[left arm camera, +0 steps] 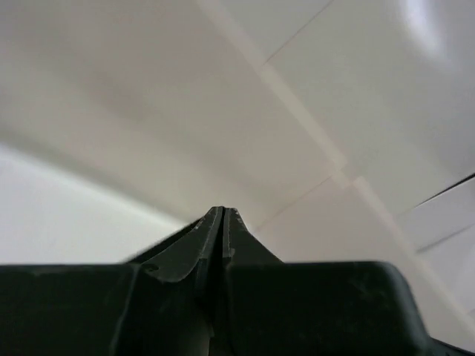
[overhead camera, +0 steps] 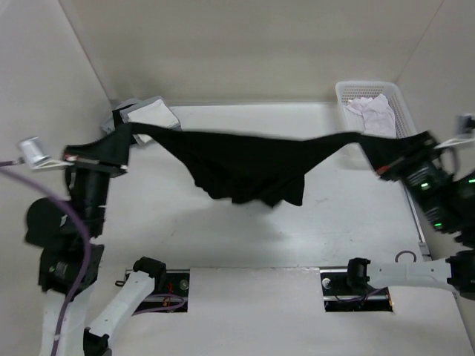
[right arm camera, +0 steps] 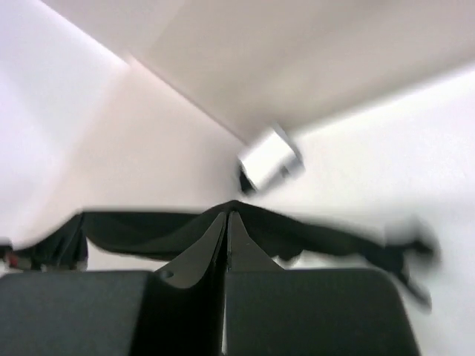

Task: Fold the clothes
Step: Flatten the tank top out

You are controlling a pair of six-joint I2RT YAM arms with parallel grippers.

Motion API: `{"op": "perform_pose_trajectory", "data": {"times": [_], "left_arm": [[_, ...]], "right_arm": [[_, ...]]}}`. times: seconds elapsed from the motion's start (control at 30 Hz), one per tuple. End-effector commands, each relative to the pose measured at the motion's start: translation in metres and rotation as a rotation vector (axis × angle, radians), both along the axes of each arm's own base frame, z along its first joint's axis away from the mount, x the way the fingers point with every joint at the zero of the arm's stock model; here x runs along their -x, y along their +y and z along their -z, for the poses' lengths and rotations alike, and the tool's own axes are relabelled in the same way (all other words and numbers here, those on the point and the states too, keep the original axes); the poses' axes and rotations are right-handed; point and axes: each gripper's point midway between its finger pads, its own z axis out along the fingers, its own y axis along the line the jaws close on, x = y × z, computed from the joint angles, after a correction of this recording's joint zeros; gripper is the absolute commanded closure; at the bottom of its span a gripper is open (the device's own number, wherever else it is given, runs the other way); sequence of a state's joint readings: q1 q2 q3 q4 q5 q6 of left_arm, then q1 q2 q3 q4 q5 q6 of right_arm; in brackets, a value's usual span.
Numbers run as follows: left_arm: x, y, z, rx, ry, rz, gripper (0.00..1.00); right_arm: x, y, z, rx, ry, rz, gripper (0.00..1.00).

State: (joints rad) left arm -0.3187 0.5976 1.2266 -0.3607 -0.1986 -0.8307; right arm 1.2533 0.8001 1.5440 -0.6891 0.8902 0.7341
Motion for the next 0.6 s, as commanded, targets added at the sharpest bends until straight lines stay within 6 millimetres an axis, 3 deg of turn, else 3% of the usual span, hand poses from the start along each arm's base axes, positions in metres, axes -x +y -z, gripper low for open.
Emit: {"op": "perform_pose_trajectory", "data": {"times": [0.0,0.1,0.17,0.23,0.33,0.4,0.57], "left_arm": [[0.035,0.026,-0.087,0.053,-0.227,-0.082,1.00],[0.054,0.036,-0.134,0.082,-0.330,-0.108,1.00],[0.049,0.034,-0.146,0.085,-0.340,-0.106,1.00],[0.032,0.030,-0.145,0.070,-0.317,-0.112,1.00],[-0.011,0.027,-0.124,0.034,-0.237,-0.156,1.00],[-0.041,0.023,-0.104,0.014,-0.176,-0.172,1.00],[-0.114,0.014,-0.051,-0.030,-0.036,-0.187,1.00]], "right_arm": [[-0.007,-0.042,-0.057,0.182,-0.117,0.169,1.00],[-0.004,-0.046,-0.115,0.179,-0.208,0.181,1.00],[-0.005,-0.042,-0.138,0.197,-0.257,0.200,1.00],[-0.008,-0.038,-0.149,0.237,-0.288,0.250,1.00],[-0.018,-0.034,-0.152,0.310,-0.318,0.344,1.00],[-0.032,-0.027,-0.142,0.373,-0.327,0.414,1.00],[-0.087,0.021,-0.080,0.514,-0.301,0.413,1.00]]}}
